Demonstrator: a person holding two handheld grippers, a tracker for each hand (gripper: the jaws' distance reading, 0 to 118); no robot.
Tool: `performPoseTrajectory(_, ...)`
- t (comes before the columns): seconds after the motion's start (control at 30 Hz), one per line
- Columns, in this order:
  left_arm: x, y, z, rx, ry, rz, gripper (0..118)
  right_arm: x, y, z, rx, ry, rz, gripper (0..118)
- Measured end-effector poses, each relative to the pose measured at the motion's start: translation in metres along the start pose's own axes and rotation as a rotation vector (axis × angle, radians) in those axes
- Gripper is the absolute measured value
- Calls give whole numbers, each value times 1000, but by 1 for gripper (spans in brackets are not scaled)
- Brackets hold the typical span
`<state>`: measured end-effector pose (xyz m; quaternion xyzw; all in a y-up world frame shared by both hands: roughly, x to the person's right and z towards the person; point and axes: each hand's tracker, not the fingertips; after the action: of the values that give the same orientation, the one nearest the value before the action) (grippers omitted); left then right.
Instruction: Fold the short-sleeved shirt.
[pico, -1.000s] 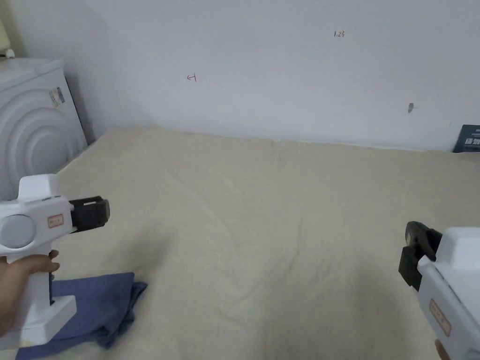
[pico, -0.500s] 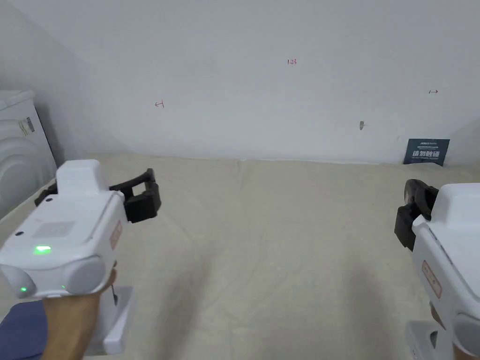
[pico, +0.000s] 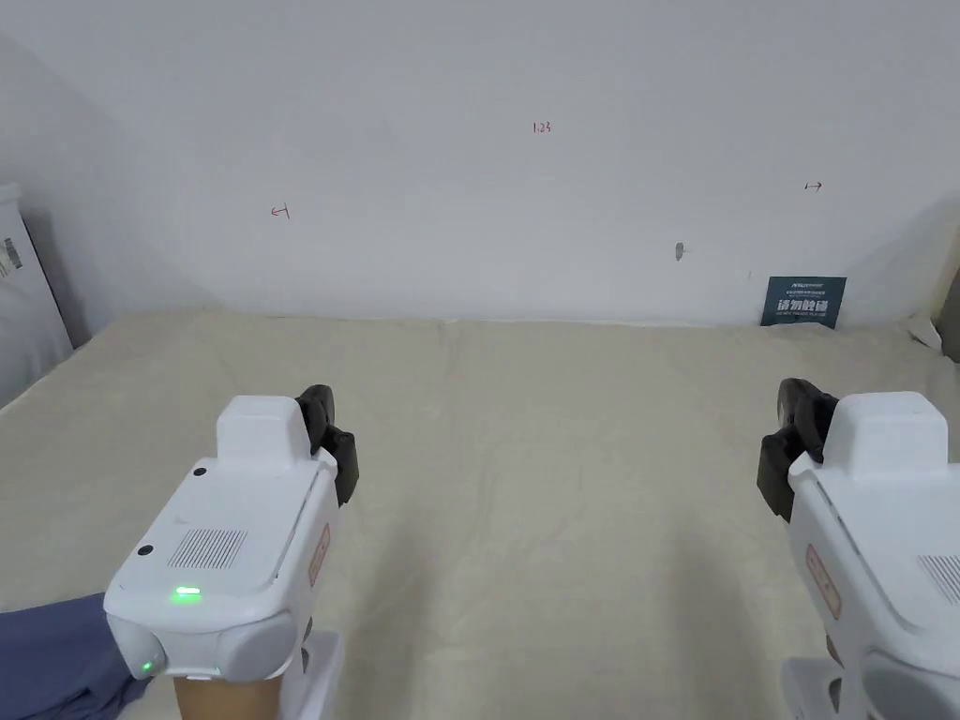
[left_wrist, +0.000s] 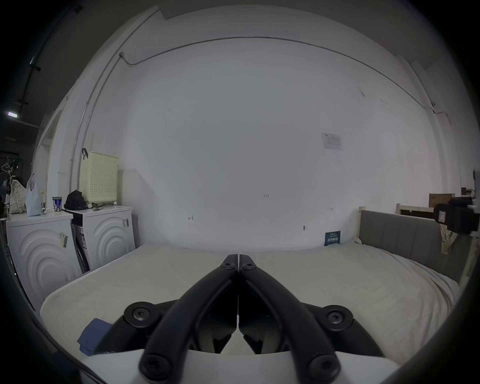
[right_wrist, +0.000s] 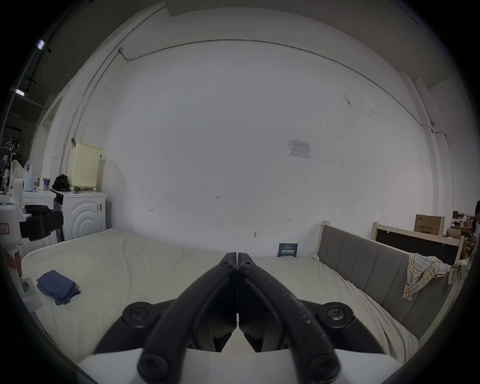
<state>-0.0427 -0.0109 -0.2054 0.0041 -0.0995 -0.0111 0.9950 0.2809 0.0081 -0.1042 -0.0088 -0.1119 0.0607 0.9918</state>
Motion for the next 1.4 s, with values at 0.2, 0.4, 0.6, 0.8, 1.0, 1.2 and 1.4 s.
performPoseTrajectory(0.2,0,1,0,-10,-5,17,0,-6,-1,0,-1,4,-8,2)
performPoseTrajectory(0.4,-3,2,1,-12,-5,16,0,-8,-1,1,1,8,-13,2)
performPoseTrajectory(0.6,-2,1,2,-11,-11,4,0,-12,1,2,4,8,-12,2)
performPoseTrajectory(0.8,-2,0,2,-13,-16,8,0,-12,2,4,7,7,-8,2)
performPoseTrajectory(1.0,1,0,2,-13,-22,-5,0,-14,4,5,9,5,-9,2)
performPoseTrajectory(1.2,2,0,1,-15,-28,0,0,-14,5,5,13,4,-4,2)
performPoseTrajectory(1.4,1,0,0,-15,-30,2,0,-15,6,6,15,1,-5,2)
